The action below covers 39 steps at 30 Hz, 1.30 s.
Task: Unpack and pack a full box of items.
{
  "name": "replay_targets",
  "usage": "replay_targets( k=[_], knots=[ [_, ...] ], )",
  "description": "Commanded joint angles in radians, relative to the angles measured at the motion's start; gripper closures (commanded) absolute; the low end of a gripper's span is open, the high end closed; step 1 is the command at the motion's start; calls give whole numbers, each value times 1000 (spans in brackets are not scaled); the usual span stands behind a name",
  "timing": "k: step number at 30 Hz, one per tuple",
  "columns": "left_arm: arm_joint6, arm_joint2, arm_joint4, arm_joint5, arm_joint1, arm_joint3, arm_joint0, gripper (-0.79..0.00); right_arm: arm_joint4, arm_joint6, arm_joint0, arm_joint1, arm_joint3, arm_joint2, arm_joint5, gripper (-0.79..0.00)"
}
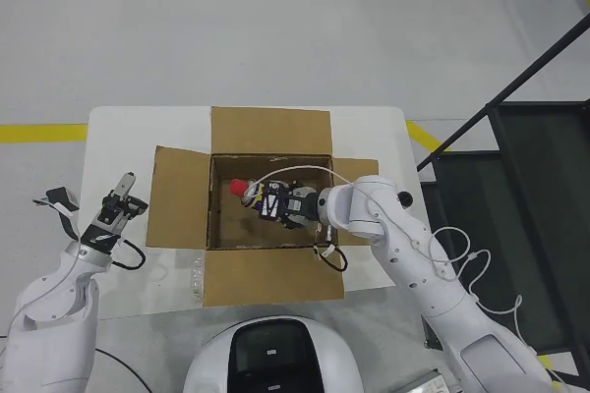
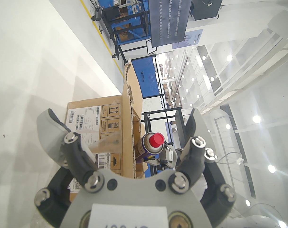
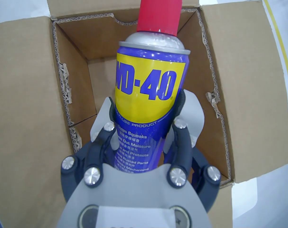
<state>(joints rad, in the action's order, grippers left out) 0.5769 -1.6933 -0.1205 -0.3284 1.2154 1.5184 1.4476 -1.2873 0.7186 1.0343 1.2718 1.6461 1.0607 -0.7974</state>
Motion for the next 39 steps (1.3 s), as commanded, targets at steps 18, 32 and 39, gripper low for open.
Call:
replay_targets(
  k=[18, 32, 39],
  knots=[
    [0, 0, 0, 0, 0, 0, 0, -785, 0, 0, 0, 0, 0, 0, 0, 0],
    [0, 0, 0, 0, 0, 0, 0, -785, 57, -388, 180, -57, 125, 268, -210, 0],
    [0, 0, 0, 0, 0, 0, 0, -785, -15, -736, 426, -112, 152, 529, -215, 0]
  ],
)
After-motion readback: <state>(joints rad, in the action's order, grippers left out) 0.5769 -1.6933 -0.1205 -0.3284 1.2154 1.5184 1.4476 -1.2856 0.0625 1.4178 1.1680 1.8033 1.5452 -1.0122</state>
